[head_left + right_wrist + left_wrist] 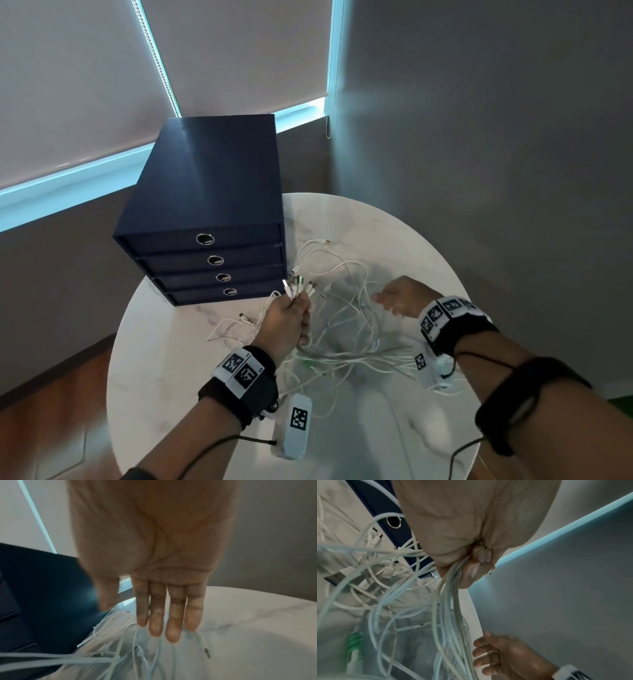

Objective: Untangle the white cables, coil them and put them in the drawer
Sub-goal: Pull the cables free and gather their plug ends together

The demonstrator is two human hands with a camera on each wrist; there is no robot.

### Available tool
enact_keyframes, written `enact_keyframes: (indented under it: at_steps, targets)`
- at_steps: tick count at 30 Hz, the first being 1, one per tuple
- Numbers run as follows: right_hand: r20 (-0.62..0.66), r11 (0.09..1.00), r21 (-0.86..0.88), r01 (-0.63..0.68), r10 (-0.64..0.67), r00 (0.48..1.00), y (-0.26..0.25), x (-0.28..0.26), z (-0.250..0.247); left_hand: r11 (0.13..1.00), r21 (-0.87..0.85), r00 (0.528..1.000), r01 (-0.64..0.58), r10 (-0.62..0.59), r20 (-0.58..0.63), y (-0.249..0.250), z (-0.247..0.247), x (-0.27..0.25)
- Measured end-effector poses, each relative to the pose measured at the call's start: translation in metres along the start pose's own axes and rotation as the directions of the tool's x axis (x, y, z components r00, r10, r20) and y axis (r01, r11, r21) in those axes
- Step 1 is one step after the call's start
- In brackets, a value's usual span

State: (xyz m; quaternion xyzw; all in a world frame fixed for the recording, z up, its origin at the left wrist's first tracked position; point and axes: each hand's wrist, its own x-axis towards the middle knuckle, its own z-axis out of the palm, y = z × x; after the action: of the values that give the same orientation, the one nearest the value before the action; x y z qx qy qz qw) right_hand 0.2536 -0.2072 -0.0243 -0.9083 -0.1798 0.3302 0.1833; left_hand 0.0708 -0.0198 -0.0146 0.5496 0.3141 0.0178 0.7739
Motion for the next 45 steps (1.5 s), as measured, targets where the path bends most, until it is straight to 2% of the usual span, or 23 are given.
enact_keyframes:
  at_steps: [2, 5, 8, 12, 14, 16, 18, 20, 23, 25, 28, 34, 36, 40, 45]
  targets:
    - [-0.093, 0.994, -0.101, -0.039, 0.030, 0.995, -0.007, 0.018, 0.006, 1.000, -0.006, 1.000, -0.007, 0.007, 0.004, 0.001, -0.001, 0.001]
    - [-0.146, 0.979, -0.174, -0.102, 0.077, 0.986, -0.016, 0.030, 0.020, 1.000, -0.004, 1.000, -0.016, 0.016, -0.004, 0.001, -0.004, 0.001]
    - [-0.204, 0.986, -0.099, -0.134, 0.112, 0.973, -0.019, 0.028, 0.031, 1.000, 0.013, 0.999, -0.012, 0.012, -0.030, -0.002, -0.008, 0.001]
    - [-0.262, 0.995, -0.064, -0.077, 0.057, 0.963, -0.019, 0.017, 0.039, 1.000, 0.001, 0.999, -0.021, 0.021, -0.049, -0.005, -0.009, 0.000]
    - [-0.250, 0.996, -0.002, -0.089, 0.086, 0.964, -0.017, 0.012, 0.041, 1.000, 0.003, 0.999, -0.019, 0.019, -0.048, -0.007, -0.008, 0.001]
    - [-0.220, 0.984, 0.063, -0.167, 0.177, 0.959, -0.013, 0.013, 0.039, 1.000, 0.019, 0.998, -0.025, 0.026, -0.054, -0.007, -0.007, 0.002]
    - [-0.205, 0.955, 0.208, -0.212, 0.254, 0.945, -0.011, 0.013, 0.031, 0.999, 0.017, 0.997, -0.033, 0.034, -0.063, -0.005, -0.006, 0.002]
    - [-0.229, 0.919, 0.348, -0.188, 0.278, 0.933, -0.015, 0.011, 0.014, 0.999, -0.003, 0.997, -0.041, 0.041, -0.064, -0.001, -0.003, 0.001]
    - [-0.236, 0.905, 0.416, -0.092, 0.205, 0.950, -0.039, 0.000, -0.017, 0.997, -0.033, 0.996, -0.069, 0.067, -0.052, 0.008, 0.004, -0.004]
    - [-0.259, 0.800, 0.598, 0.045, 0.140, 0.956, -0.061, -0.013, -0.034, 0.994, -0.057, 0.996, -0.090, 0.089, -0.029, 0.015, 0.007, -0.008]
    - [-0.317, 0.687, 0.697, 0.205, 0.039, 0.948, -0.094, -0.041, -0.053, 0.985, -0.120, 0.992, -0.127, 0.129, 0.009, 0.026, 0.010, -0.016]
    - [-0.488, 0.549, 0.673, 0.496, -0.174, 0.855, -0.153, -0.104, -0.083, 0.919, -0.382, 0.989, -0.097, 0.132, 0.066, 0.035, 0.020, -0.031]
    - [-0.497, 0.558, 0.620, 0.552, -0.265, 0.826, -0.161, -0.117, -0.080, 0.888, -0.456, 0.990, -0.057, 0.109, 0.089, 0.035, 0.020, -0.035]
    - [-0.437, 0.673, 0.415, 0.612, -0.443, 0.783, -0.154, -0.129, -0.048, 0.828, -0.561, 0.995, 0.010, 0.050, 0.092, 0.033, 0.016, -0.036]
    - [-0.254, 0.774, 0.196, 0.602, -0.553, 0.794, -0.127, -0.132, 0.004, 0.813, -0.574, 0.994, 0.099, -0.053, 0.097, 0.032, 0.009, -0.037]
